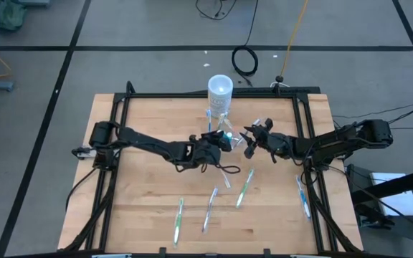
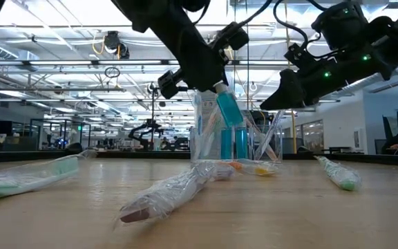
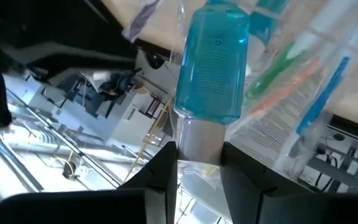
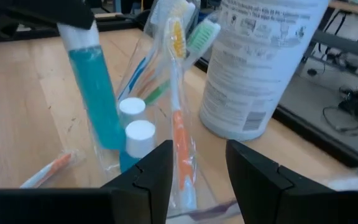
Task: Pick & Place toothbrushing station
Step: Put the mouthwash into the transparent organizer, then put the blue toothbrush into the transparent organizer
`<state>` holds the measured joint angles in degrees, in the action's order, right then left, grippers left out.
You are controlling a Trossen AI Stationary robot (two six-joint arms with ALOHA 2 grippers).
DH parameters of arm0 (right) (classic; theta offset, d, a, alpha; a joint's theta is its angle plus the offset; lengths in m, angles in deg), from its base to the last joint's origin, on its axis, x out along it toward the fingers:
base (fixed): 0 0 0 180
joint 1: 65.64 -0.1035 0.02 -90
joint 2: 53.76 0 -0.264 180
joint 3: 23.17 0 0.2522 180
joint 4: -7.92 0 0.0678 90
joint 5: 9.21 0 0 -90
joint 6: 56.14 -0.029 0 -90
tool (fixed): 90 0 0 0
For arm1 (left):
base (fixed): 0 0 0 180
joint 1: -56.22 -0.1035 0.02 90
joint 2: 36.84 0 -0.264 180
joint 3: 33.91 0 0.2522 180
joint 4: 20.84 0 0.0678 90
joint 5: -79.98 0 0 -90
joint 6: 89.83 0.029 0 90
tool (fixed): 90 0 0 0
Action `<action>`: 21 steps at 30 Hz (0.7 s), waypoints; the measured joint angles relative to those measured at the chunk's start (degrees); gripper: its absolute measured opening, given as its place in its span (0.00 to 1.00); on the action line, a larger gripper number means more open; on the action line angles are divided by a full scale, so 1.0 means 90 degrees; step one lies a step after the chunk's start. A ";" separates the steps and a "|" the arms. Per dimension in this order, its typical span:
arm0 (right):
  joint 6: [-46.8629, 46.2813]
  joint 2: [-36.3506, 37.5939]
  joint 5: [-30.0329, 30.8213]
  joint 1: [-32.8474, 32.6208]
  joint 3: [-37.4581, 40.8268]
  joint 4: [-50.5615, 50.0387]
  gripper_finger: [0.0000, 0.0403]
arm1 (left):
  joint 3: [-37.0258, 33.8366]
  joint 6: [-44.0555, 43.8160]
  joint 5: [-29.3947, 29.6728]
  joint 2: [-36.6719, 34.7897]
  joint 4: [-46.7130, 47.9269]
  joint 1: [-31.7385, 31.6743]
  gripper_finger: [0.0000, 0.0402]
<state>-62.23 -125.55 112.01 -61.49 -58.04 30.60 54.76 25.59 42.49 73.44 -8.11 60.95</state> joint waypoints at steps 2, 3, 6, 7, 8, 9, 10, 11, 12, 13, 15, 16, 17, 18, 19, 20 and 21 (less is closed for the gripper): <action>-0.0177 0.0000 -0.0002 0.0000 0.0000 -0.0028 0.35 | 0.0003 0.0008 -0.0001 0.0000 0.0162 -0.0063 0.23; -0.0246 0.0000 -0.0002 0.0000 0.0000 -0.0037 0.35 | 0.0001 0.0027 -0.0048 0.0000 0.0226 -0.0098 0.23; -0.0441 0.0000 -0.0003 0.0000 0.0000 -0.0115 0.35 | 0.0006 0.0051 -0.0568 -0.0005 0.0724 -0.0226 0.23; -0.0520 -0.0002 -0.0006 0.0000 0.0000 -0.0157 0.35 | 0.0001 0.0054 -0.0744 -0.0005 0.0873 -0.0262 0.23; -0.0603 -0.0002 -0.0005 0.0000 0.0000 -0.0183 0.35 | -0.0001 0.0043 -0.0918 0.0000 0.0976 -0.0305 0.23; -0.0686 -0.0002 -0.0007 0.0000 0.0000 -0.0206 0.35 | -0.0001 0.0033 -0.1067 0.0002 0.1006 -0.0341 0.24; -0.0749 -0.0002 -0.0007 0.0000 -0.0002 -0.0249 0.35 | -0.0001 0.0025 -0.1170 0.0002 0.1008 -0.0365 0.25; -0.0780 -0.0002 -0.0007 0.0000 -0.0002 -0.0280 0.35 | -0.0001 0.0021 -0.1238 0.0001 0.0993 -0.0386 0.26; -0.0811 -0.0002 -0.0007 0.0000 -0.0001 -0.0289 0.35 | -0.0001 0.0004 -0.1295 0.0000 0.0947 -0.0402 0.28; -0.0849 -0.0002 -0.0007 0.0000 -0.0001 -0.0287 0.35 | -0.0001 -0.0071 -0.1332 0.0000 0.0883 -0.0413 0.30; -0.0927 -0.0002 -0.0007 0.0000 0.0000 -0.0287 0.35 | -0.0002 -0.0432 -0.1361 0.0000 0.0787 -0.0410 0.34; -0.0938 -0.0002 -0.0007 -0.0001 0.0000 -0.0298 0.35 | -0.0001 -0.0627 -0.1407 -0.0001 0.0773 -0.0410 0.36; -0.0938 -0.0002 -0.0007 -0.0012 -0.0002 -0.0315 0.35 | -0.0001 -0.0791 -0.1517 -0.0006 0.0791 -0.0410 0.38; -0.0938 -0.0002 -0.0007 -0.0016 0.0000 -0.0321 0.35 | -0.0001 -0.0902 -0.1653 -0.0007 0.0849 -0.0410 0.39; -0.0940 -0.0002 -0.0009 -0.0017 0.0000 -0.0326 0.35 | -0.0002 -0.0958 -0.1784 -0.0007 0.0929 -0.0410 0.41; -0.0940 -0.0002 -0.0017 -0.0017 -0.0001 -0.0340 0.35 | -0.0004 -0.0965 -0.1915 -0.0007 0.0969 -0.0410 0.42; -0.0940 -0.0002 -0.0050 -0.0017 0.0000 -0.0354 0.35 | -0.0006 -0.0960 -0.2016 -0.0007 0.0964 -0.0410 0.43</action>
<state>-70.69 -125.57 111.56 -61.65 -58.04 27.42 54.70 16.95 24.35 73.37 0.57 57.26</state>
